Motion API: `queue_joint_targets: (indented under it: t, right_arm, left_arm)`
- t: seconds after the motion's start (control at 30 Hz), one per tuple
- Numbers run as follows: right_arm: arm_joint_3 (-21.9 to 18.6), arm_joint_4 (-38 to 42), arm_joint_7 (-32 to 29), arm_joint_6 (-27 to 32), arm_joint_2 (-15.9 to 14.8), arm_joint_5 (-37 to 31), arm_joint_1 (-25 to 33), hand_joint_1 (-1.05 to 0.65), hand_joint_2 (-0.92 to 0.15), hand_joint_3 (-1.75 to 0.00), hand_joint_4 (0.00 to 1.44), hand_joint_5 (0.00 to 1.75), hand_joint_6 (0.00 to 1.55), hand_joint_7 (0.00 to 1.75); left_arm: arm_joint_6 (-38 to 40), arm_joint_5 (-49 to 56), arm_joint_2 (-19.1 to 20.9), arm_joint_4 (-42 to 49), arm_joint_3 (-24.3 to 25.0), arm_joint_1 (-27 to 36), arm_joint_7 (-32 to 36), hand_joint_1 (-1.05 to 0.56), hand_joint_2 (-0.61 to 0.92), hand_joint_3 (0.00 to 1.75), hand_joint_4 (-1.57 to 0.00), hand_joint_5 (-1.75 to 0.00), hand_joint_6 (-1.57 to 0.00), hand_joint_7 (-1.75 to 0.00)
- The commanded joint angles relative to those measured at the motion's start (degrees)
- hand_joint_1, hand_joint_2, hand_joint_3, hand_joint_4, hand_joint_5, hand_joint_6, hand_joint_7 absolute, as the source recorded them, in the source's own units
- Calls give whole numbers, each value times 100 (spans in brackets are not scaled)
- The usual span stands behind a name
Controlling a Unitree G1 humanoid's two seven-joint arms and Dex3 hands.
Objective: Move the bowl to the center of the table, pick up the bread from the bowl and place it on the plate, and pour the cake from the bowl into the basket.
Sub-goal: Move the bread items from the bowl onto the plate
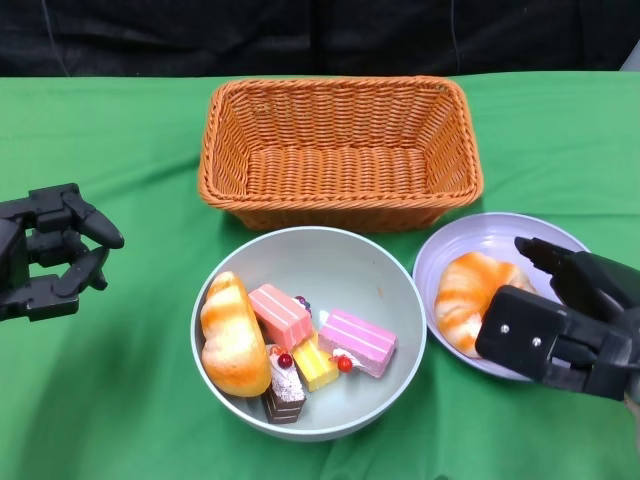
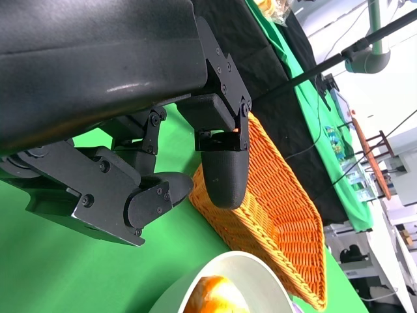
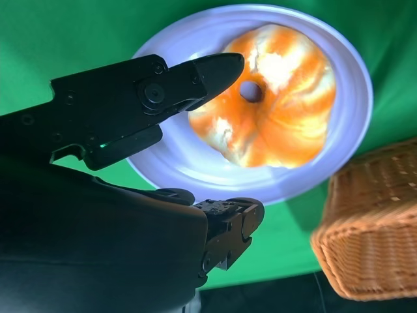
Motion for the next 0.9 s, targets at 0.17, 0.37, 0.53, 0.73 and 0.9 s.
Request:
queue_joint_targets:
  t: [0.17, 0.37, 0.53, 0.73, 0.9]
  right_arm:
    - [-133, -2060, -94, -335, 117, 19, 716, -69, -92, -7, 36, 13, 29, 5]
    - [76, -3067, 61, -655, 364, 93, 908, -65, -92, -4, 57, 14, 44, 4]
    - [340, -3519, 297, -982, 423, 41, 929, -66, -92, -4, 67, 13, 50, 4]
    - [473, -3204, 389, -1668, 379, 264, 736, -69, -92, -5, 69, 11, 53, 3]
    - [626, -2693, 496, -1934, 405, 150, 451, -69, -92, -5, 68, 9, 53, 2]
  left_arm:
    - [2, 30, 22, -27, -11, 0, 66, 0, 67, 86, -70, -158, -74, -125]
    - [-69, 43, 14, -23, -32, -9, 105, 1, 66, 89, -70, -158, -74, -126]
    - [-98, 109, 11, -51, -82, 3, 203, -1, 64, 90, -71, -159, -74, -128]
    - [-91, 84, 1, -10, -81, -11, 162, 0, 65, 89, -70, -157, -73, -128]
    - [-58, 58, -7, -15, -70, -7, 142, -1, 65, 87, -71, -158, -73, -127]
